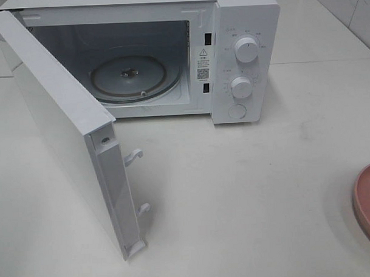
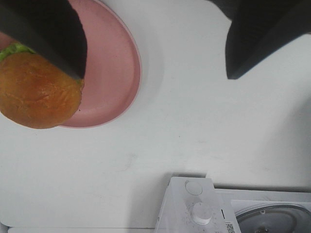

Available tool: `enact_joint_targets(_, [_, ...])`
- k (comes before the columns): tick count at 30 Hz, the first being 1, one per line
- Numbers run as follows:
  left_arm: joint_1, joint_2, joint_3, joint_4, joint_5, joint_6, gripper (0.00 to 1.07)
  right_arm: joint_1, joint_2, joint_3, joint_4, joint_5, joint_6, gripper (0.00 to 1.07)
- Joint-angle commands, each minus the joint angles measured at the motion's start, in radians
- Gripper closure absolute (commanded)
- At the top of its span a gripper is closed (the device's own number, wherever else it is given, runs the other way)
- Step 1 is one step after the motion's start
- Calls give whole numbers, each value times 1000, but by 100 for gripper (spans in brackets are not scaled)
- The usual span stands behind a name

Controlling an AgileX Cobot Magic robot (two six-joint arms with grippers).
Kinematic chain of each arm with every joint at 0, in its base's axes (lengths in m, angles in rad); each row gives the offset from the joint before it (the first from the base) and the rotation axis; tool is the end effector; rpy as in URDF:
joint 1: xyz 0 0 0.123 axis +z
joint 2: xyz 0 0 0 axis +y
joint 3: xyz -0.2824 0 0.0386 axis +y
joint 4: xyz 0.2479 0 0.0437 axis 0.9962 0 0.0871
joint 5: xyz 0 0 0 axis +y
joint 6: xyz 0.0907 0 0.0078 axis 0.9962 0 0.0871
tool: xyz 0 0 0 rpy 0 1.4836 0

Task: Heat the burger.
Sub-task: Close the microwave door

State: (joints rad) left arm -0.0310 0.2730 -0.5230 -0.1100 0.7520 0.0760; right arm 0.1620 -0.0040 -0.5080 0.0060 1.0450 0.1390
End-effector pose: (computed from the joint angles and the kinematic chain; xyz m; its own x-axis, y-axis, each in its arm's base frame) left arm 0.0507 -0.0084 0.3035 -0.4005 0.0079 -0.9163 0.0978 0.9946 -0.0341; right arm -0.0058 -0.0005 0.2807 -0.4447 0.0707 -0.8929 -0.1040 0.9861 0.1299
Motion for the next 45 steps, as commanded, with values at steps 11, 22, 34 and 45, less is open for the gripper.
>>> enact_joint_targets(11, [3, 345, 34, -60, -345, 50, 107, -4, -26, 1, 3, -8, -12, 32])
enact_joint_targets(22, [-8, 587, 188, -116, -940, 85, 107, -4, -26, 1, 3, -8, -12, 32])
enact_joint_targets(34, [-77, 896, 234, 99, -1377, 12, 107, -4, -26, 1, 3, -8, -12, 32])
enact_joint_targets(45, [-113, 1078, 233, 246, -1538, -141, 107, -4, -26, 1, 3, -8, -12, 32])
